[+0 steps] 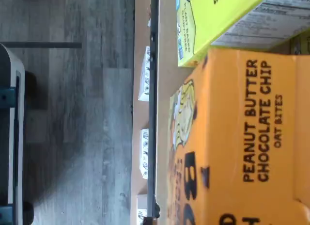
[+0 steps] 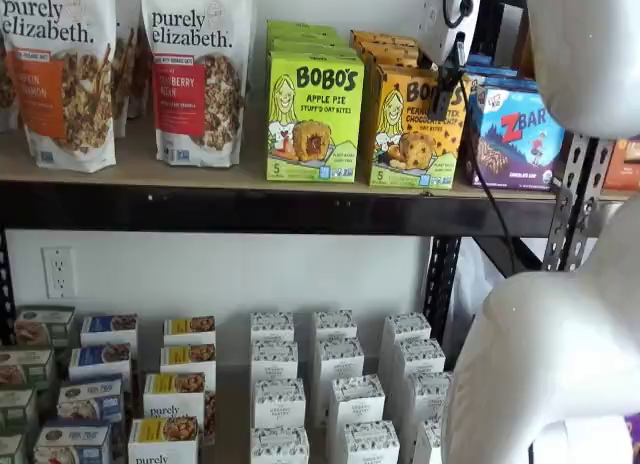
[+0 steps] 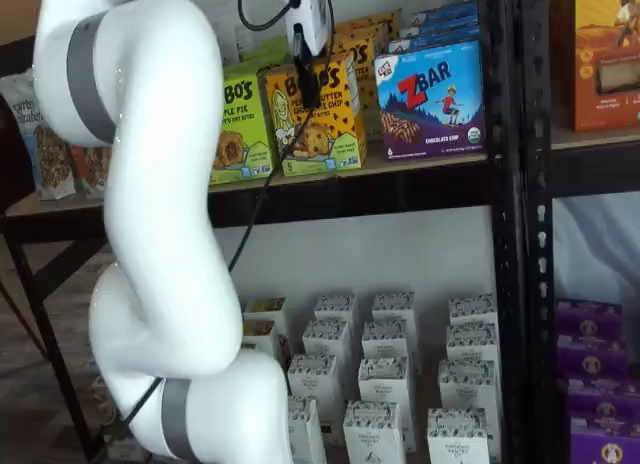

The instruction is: Pick up the orange box on the top shelf, the fifth box from the left

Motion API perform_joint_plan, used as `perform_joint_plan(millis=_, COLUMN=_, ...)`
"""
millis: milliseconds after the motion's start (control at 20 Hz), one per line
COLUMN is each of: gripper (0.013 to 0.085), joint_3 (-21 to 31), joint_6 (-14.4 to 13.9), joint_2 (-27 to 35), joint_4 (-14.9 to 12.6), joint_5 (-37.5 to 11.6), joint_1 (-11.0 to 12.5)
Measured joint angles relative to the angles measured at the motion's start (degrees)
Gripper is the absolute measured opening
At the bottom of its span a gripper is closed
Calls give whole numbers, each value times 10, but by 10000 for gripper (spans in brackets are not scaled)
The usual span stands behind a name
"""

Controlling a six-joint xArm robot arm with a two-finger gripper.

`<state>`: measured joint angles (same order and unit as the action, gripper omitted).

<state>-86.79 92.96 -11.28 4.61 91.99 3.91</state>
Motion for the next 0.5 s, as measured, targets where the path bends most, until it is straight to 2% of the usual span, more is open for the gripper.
perform_joint_plan(millis=50, gripper=530, joint_3=0, joint_6=0, joint_2=0, joint_4=1, joint_5=0, joint_1=1)
perform_joint_plan(millis=100, gripper=490, joint_3=0, joint_6=1, joint_2=0, joint_4=2, joint_5=0, joint_1=1)
perform_joint_plan(millis=500, gripper=490, joint_3=2, joint_6=0, joint_2=-1, joint_4=2, joint_5=-6, joint_1=0)
